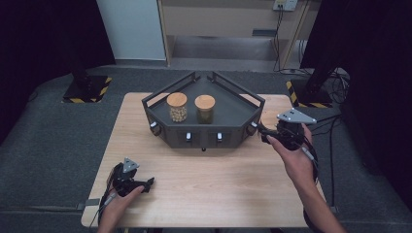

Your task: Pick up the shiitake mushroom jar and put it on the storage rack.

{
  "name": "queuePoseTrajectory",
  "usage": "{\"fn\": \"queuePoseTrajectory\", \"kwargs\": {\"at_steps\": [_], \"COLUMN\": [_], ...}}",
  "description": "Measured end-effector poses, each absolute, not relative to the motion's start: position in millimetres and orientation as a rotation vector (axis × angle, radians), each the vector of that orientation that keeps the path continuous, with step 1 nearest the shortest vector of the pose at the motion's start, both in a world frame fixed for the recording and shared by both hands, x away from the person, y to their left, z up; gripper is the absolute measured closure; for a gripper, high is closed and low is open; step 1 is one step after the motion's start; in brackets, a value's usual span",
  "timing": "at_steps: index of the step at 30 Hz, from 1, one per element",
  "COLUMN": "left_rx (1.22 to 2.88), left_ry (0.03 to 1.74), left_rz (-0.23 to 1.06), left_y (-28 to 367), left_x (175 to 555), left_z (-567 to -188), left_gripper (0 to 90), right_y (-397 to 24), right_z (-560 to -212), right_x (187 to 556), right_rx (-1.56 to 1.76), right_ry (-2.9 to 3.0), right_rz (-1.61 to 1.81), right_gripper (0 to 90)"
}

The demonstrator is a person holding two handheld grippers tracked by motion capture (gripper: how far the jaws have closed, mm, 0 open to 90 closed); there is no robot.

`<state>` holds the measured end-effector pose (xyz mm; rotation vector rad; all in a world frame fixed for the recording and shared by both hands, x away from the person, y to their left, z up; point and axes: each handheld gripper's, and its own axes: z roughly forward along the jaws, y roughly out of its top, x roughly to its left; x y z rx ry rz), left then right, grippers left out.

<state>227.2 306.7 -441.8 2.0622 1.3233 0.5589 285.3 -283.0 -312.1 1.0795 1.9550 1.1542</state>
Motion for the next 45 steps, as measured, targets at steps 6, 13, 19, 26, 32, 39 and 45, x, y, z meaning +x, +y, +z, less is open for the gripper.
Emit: {"fn": "queuePoseTrajectory", "kwargs": {"at_steps": [6, 13, 19, 26, 32, 39, 45], "left_rx": [2.062, 2.062, 2.063, 2.064, 2.065, 2.067, 2.067], "left_ry": [1.323, 1.322, 1.322, 1.320, 1.319, 1.315, 1.314], "left_rz": [0.558, 0.558, 0.558, 0.557, 0.556, 0.555, 0.554], "left_y": [307, 307, 307, 307, 308, 308, 308], "left_x": [227, 227, 227, 227, 227, 228, 228], "left_z": [-442, -442, -442, -442, -442, -442, -442], "left_gripper": [0.0, 0.0, 0.0, 0.0, 0.0, 0.0, 0.0], "right_y": [-277, -271, -267, -262, -255, -246, -240], "right_z": [-309, -307, -303, -300, -298, -295, -295], "right_x": [292, 299, 305, 314, 323, 337, 349], "right_rx": [1.080, 1.084, 1.083, 1.087, 1.088, 1.092, 1.104], "right_ry": [1.953, 1.954, 1.950, 1.952, 1.956, 1.958, 1.958], "right_rz": [1.161, 1.161, 1.163, 1.166, 1.160, 1.160, 1.158], "right_gripper": [25.5, 25.5, 25.5, 25.5, 25.5, 25.5, 25.5]}}
